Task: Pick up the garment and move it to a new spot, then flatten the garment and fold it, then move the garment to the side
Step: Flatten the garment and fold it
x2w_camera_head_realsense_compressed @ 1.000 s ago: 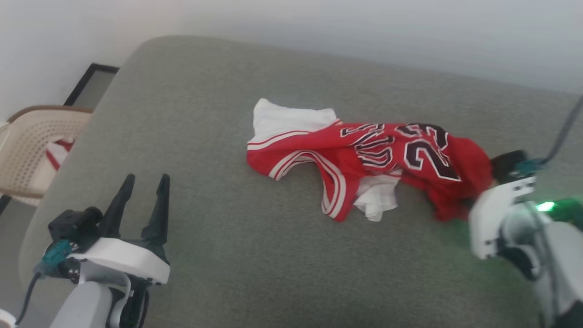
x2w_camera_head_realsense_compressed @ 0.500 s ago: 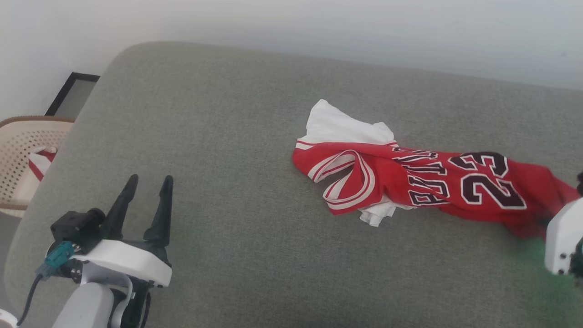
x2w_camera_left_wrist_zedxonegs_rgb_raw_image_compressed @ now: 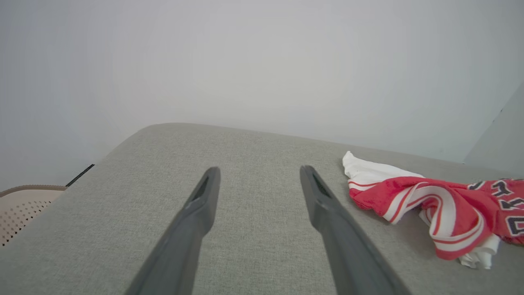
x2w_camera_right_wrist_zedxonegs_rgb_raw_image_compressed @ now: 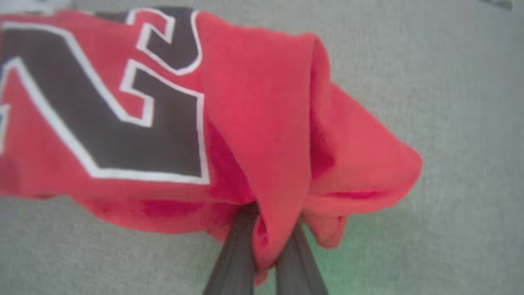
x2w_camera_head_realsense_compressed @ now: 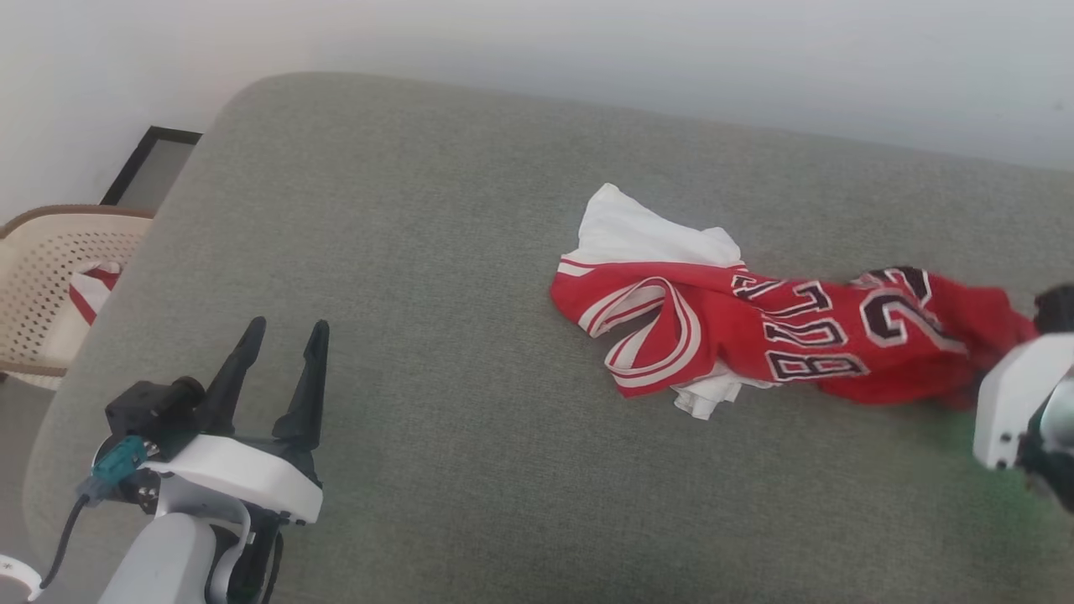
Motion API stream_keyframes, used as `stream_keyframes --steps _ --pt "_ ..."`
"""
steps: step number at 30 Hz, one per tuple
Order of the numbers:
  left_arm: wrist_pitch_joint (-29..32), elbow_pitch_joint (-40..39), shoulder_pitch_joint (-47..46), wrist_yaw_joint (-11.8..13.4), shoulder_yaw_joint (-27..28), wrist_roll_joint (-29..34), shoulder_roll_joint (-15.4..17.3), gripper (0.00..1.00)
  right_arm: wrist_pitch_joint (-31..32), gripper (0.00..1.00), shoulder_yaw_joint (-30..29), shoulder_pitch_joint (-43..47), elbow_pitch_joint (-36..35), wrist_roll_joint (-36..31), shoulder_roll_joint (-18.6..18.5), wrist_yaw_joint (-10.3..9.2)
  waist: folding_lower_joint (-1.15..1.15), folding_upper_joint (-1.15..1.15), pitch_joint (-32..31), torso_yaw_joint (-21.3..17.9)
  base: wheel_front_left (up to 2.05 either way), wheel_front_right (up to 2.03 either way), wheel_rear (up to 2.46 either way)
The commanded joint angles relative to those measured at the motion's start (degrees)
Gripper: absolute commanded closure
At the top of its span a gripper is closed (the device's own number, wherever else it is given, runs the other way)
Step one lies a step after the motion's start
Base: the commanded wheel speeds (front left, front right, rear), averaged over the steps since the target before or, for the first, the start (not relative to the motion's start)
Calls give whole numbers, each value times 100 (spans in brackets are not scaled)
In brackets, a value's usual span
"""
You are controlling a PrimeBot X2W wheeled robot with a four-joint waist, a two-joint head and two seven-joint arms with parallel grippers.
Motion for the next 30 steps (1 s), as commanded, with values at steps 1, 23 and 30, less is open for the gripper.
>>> stream_keyframes --steps 1,23,30 --pt "-30 3 -84 -25 -5 52 -4 0 -112 100 92 -194 84 -40 -65 3 0 0 3 22 0 0 0" --pt "-30 11 -795 -214 -334 262 -537 0 -650 96 661 -2478 1963 -133 -372 2 0 0 867 761 0 0 0" --pt "-30 167 -916 -255 -299 328 -631 0 -858 0 801 -2792 2679 -197 -276 2 0 0 861 787 0 0 0"
